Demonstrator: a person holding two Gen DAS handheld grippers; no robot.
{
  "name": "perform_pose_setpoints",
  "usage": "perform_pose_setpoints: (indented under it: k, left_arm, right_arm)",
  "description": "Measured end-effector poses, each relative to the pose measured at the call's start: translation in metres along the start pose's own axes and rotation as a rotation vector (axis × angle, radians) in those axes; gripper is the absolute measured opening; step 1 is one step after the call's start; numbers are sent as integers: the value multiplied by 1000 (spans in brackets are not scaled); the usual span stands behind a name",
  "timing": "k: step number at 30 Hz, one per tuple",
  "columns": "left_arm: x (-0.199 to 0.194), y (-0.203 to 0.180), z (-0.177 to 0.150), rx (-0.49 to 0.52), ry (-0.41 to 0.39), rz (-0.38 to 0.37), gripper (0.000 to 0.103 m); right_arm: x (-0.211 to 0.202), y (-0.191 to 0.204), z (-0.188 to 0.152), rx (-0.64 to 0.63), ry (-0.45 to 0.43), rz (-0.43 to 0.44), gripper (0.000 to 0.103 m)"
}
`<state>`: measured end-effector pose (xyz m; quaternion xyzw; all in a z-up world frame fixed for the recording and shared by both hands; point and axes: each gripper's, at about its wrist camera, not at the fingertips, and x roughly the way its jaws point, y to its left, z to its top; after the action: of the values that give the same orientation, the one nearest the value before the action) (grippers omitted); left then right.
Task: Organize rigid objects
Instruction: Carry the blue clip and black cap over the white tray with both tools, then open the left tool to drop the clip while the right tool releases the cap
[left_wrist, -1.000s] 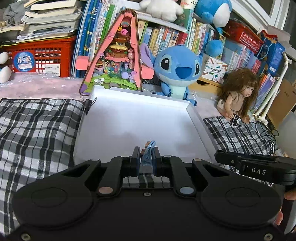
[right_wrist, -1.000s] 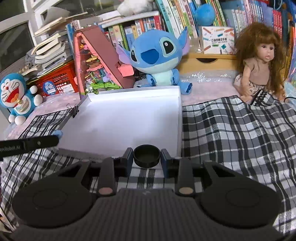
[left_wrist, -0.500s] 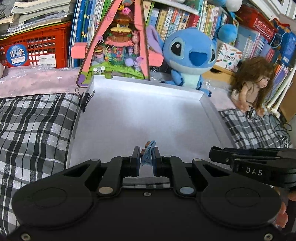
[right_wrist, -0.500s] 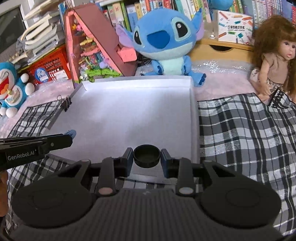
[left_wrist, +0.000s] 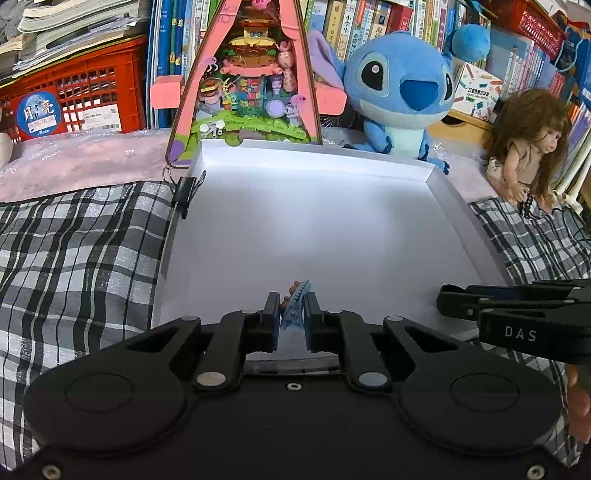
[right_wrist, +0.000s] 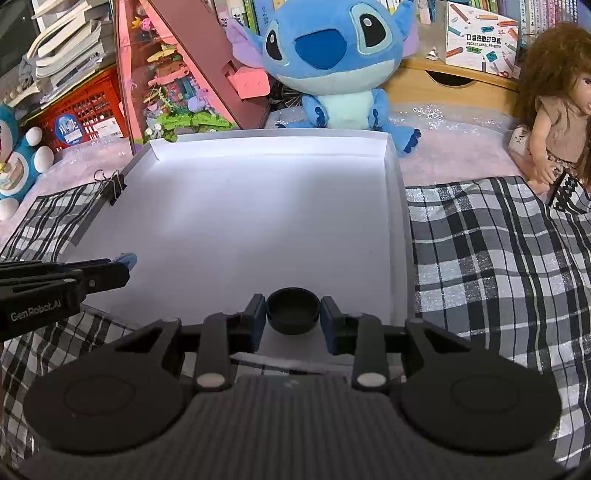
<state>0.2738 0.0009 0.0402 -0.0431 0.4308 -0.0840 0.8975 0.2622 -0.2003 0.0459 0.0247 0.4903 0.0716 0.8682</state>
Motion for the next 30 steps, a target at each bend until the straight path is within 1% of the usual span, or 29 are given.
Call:
perform_pose_setpoints:
  k: [14, 21, 24, 25, 26, 27, 28, 30]
  left_arm:
    - [13, 4, -3, 7, 31, 31, 13]
    - [12, 6, -2, 2, 25, 41, 13]
    - [11, 6, -2, 2, 21, 46, 19]
    - [10, 7, -2, 2, 18, 47, 22]
    - [9, 7, -2, 1, 14, 48, 27]
    - [8, 7, -2, -1, 11, 48, 29]
    - [6, 7, -2, -3, 6, 47, 32]
    - [3, 7, -1, -6, -3, 45, 34]
  right_arm:
    - [6, 1, -1, -11, 15, -7, 40]
    - [7, 2, -1, -13, 16, -8, 41]
    - [7, 2, -1, -12, 13, -9, 41]
    - [7, 2, -2, -12, 12, -7, 41]
    - [7, 2, -2, -10, 10, -4, 45]
    - [7, 2, -2, -7, 8, -2, 52]
    - [6, 1, -2, -2, 5, 2, 55]
    - [5, 0, -2, 4, 1, 9, 55]
